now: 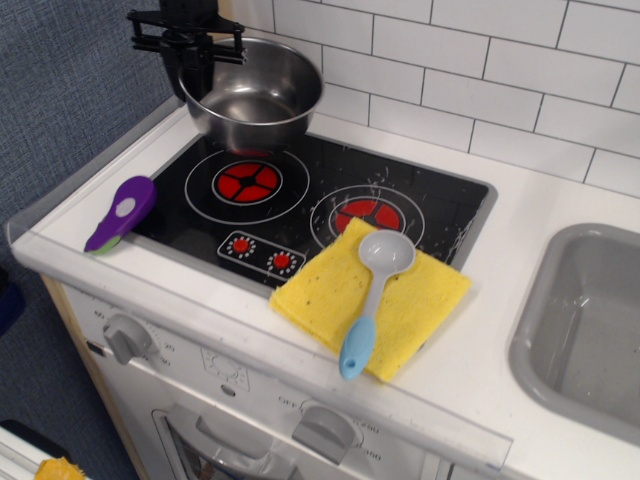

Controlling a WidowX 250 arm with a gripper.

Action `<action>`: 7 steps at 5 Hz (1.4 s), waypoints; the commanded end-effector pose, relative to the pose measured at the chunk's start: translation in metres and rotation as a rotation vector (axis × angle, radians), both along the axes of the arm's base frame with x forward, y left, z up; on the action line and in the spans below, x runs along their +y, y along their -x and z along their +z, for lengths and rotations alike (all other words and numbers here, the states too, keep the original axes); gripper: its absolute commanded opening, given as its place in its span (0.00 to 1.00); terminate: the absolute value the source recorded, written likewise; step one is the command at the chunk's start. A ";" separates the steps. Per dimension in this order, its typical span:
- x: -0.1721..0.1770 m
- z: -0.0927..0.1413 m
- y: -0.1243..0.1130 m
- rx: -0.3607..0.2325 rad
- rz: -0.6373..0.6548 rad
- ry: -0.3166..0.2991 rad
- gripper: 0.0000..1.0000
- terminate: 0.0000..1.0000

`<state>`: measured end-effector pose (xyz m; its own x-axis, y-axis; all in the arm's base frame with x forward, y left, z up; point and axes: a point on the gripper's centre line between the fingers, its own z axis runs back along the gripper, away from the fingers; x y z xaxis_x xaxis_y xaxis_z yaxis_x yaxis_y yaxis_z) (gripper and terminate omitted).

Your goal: Move the silver pot onto the left burner

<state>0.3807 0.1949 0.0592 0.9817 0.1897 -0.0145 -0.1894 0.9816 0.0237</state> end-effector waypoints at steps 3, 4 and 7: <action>-0.003 0.000 0.020 0.003 -0.061 -0.064 1.00 0.00; -0.009 0.025 0.025 -0.064 -0.100 -0.108 1.00 0.00; -0.037 0.085 0.055 -0.167 -0.223 -0.152 1.00 0.00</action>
